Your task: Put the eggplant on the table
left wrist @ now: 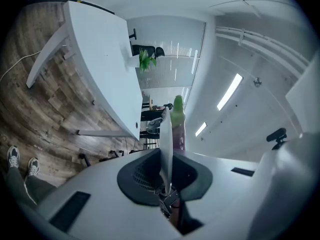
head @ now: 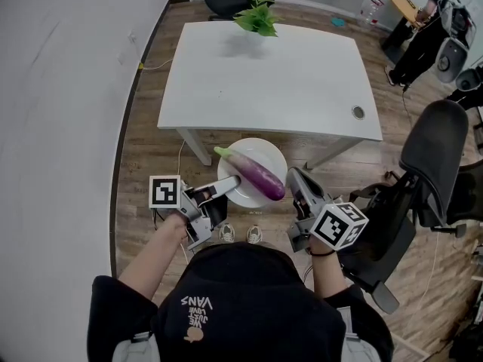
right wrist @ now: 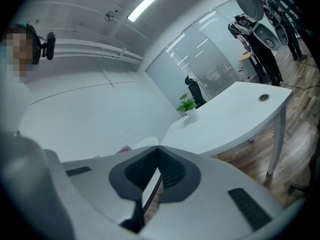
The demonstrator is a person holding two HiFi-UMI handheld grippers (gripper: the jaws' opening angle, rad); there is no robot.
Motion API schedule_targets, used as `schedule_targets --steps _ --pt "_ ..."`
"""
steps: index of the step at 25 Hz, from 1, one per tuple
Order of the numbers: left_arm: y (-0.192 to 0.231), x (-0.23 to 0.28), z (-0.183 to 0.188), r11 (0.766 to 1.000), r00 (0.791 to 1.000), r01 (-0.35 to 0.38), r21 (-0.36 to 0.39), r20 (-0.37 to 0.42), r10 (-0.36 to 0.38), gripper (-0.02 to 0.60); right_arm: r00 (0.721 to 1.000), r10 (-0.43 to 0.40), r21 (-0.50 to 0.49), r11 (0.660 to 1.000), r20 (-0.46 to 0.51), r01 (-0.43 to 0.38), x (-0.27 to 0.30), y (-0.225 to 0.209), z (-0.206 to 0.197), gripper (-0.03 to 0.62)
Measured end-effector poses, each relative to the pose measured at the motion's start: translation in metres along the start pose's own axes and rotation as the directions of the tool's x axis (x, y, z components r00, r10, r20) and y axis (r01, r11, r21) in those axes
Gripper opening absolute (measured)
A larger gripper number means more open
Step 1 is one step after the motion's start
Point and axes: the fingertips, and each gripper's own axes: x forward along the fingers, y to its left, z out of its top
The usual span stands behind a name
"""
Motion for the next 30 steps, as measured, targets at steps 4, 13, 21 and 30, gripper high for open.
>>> schedule_targets --steps 4,13,21,30 --pt "-0.003 0.001 0.003 1.0 1.0 0.017 -0.008 0.006 -0.017 0.028 1.0 0.01 0.0 1.0 0.022 -0.01 0.003 0.002 0.004 0.018" --pt "-0.002 -0.001 0.021 1.0 1.0 0.016 0.001 -0.01 -0.016 0.028 1.0 -0.007 0.027 1.0 0.027 0.007 0.018 0.003 0.007 0.018" --pt "-0.001 -0.013 0.037 1.0 0.999 0.015 0.003 -0.041 -0.015 0.028 0.999 -0.028 0.025 0.999 0.041 0.027 0.032 0.014 0.006 0.018" --pt "0.005 -0.026 0.05 1.0 0.997 0.009 -0.013 -0.076 -0.01 0.028 0.998 -0.048 0.035 0.998 0.045 0.047 0.046 0.021 -0.004 0.018"
